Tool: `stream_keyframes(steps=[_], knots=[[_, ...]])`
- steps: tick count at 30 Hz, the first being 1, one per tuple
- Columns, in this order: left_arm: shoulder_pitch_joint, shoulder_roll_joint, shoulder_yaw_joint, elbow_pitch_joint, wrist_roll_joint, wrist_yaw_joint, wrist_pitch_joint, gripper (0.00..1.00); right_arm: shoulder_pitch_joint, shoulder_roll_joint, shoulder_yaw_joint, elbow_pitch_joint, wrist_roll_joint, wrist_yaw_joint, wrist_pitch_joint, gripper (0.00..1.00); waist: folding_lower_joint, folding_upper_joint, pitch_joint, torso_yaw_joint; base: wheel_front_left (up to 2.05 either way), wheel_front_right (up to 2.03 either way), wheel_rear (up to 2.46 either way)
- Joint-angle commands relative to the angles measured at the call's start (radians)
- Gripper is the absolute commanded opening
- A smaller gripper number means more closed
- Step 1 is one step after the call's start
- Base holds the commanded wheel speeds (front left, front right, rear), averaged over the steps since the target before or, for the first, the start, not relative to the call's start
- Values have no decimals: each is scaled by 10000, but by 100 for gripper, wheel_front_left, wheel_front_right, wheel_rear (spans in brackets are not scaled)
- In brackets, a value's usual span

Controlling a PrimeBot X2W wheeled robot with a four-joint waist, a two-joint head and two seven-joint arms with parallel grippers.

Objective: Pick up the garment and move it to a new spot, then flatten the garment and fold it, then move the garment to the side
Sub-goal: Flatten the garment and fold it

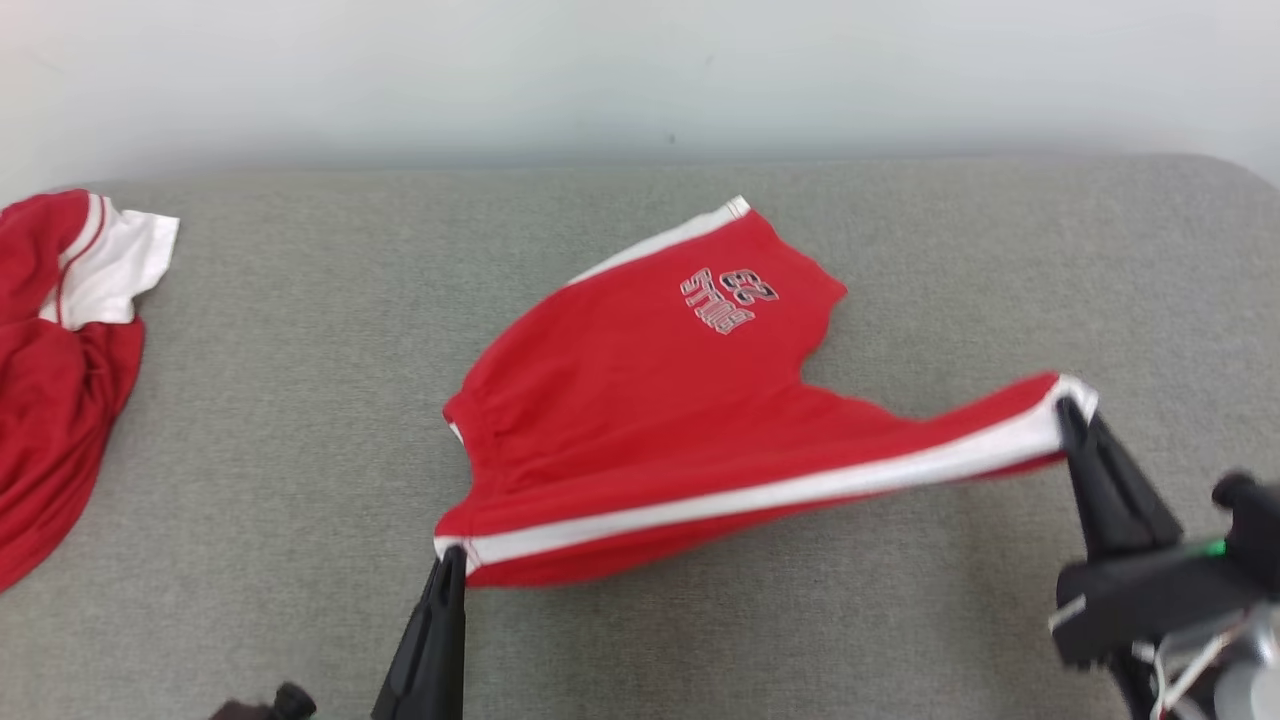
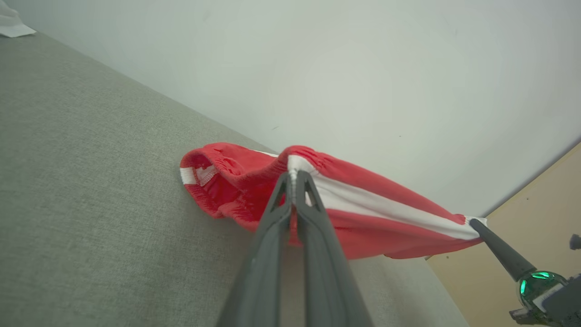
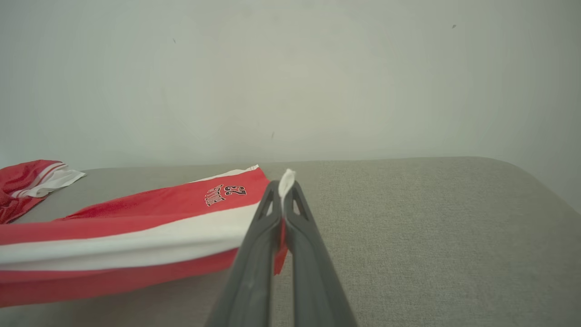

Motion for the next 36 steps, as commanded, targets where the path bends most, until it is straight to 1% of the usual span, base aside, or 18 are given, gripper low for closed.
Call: stream_keyframes(steps=[1, 4, 7, 10, 13, 16, 21, 25, 26, 28, 30, 31, 32, 34, 35, 36], knots=[[266, -1, 53, -101, 117, 28, -34, 0, 430, 234, -218, -395, -195, -22, 155, 0, 3, 1, -157, 170, 0, 0, 0], [672, -61, 59, -218, 247, 26, -33, 0, 1343, 731, -479, -1362, -473, -22, 633, 0, 3, 1, -131, 191, 0, 0, 0], [885, -119, 0, -244, 355, 26, -33, 0, 1781, 1035, -543, -1958, -631, -22, 951, 0, 3, 1, -78, 178, 0, 0, 0], [644, -112, -157, -73, 550, 25, -33, 0, 1631, 995, -413, -2051, -746, -22, 1110, 0, 3, 1, -34, 159, 0, 0, 0], [209, -124, -211, 173, 646, 25, -33, 0, 1015, 783, -148, -1725, -783, -22, 1165, 0, 3, 1, -13, 148, 0, 0, 0], [-229, -147, -73, 668, 957, 25, -33, 0, 151, 495, 174, -1038, -751, -22, 1154, 0, 3, 1, 27, 182, 0, 0, 0], [-1231, -325, -57, 1628, 1442, 24, -33, 0, -1671, 96, 785, 666, -371, -22, 1030, 0, 3, 1, 232, 373, 0, 0, 0], [-2163, -461, -18, 2446, 1502, 68, -33, 0, -3152, -97, 1321, 2187, -215, -23, 821, 0, 3, 1, 456, 590, 0, 0, 0], [-2611, -526, -30, 2843, 1523, 108, -32, 0, -3897, -112, 1530, 2885, -119, -23, 687, 0, 3, 1, 612, 701, 0, 0, 0], [-3081, -579, -82, 3239, 1536, 153, -33, 0, -4568, -180, 1793, 3600, -100, -23, 646, 0, 3, 1, 784, 821, 0, 0, 0], [-3513, -610, -111, 3643, 1471, 239, -31, 0, -5177, -205, 2031, 4286, -45, -23, 627, 0, 3, 1, 963, 955, 0, 0, 0], [-3513, -610, -111, 3643, 1471, 239, -31, 0, -5177, -205, 2031, 4286, -45, -23, 627, 0, 3, 1, 963, 955, 0, 0, 0], [-4001, -646, -184, 4098, 1308, 300, 16, 0, -5795, -310, 2279, 4943, -136, -23, 579, 0, 3, 1, 1188, 1105, 0, 0, 0], [-4564, -662, -242, 4529, 1247, 372, 8, 0, -6311, -429, 2578, 5590, -257, -23, 512, 0, 3, 1, 1405, 1278, 0, 0, 0], [-4806, -669, -280, 4727, 1248, 433, 3, 0, -6565, -459, 2698, 5869, -305, -23, 483, 0, 3, 1, 1515, 1359, 0, 0, 0], [-4806, -669, -280, 4727, 1248, 433, 3, 0, -6565, -459, 2698, 5869, -305, -23, 483, 0, 3, 1, 1515, 1359, 0, 0, 0]])
